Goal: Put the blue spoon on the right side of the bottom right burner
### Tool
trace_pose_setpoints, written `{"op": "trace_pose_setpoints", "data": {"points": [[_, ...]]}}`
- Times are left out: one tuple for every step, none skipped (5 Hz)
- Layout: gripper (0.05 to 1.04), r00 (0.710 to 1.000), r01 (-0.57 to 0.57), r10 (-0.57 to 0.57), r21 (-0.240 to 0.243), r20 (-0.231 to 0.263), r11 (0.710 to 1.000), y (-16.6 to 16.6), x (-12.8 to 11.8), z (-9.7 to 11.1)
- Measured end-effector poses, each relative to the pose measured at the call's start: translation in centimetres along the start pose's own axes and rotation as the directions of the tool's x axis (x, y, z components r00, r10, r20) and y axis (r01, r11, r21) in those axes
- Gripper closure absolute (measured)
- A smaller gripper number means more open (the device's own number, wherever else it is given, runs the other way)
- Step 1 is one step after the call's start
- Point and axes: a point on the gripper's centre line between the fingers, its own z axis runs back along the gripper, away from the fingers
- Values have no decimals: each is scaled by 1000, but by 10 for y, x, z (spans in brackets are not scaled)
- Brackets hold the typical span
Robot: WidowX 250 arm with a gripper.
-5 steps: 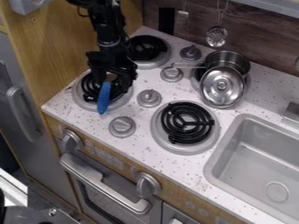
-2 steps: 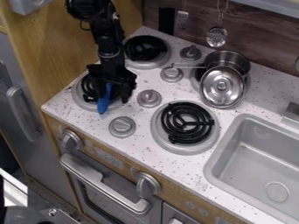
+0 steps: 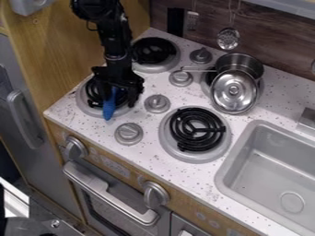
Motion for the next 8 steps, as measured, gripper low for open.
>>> {"op": "trace_pose_setpoints", "data": {"points": [[83,1000,-23,23,16,-7,1000,2,-12,1],[83,998,-58,58,18,14,998,10,-11,4],[83,995,-99,100,-5,17,995,15,-12,2],[83,995,-99,99,-13,-18,995,14,-11,-11],[137,994,-111,111,-21,-8,994,14,-8,-12],[367,995,-104,104,-32,8,994,14,-5,-14],[591,996,-83,84,-33,22,996,9,-5,-12],[716,999,-39,39,-17,30,999,-1,-4,-8]]}}
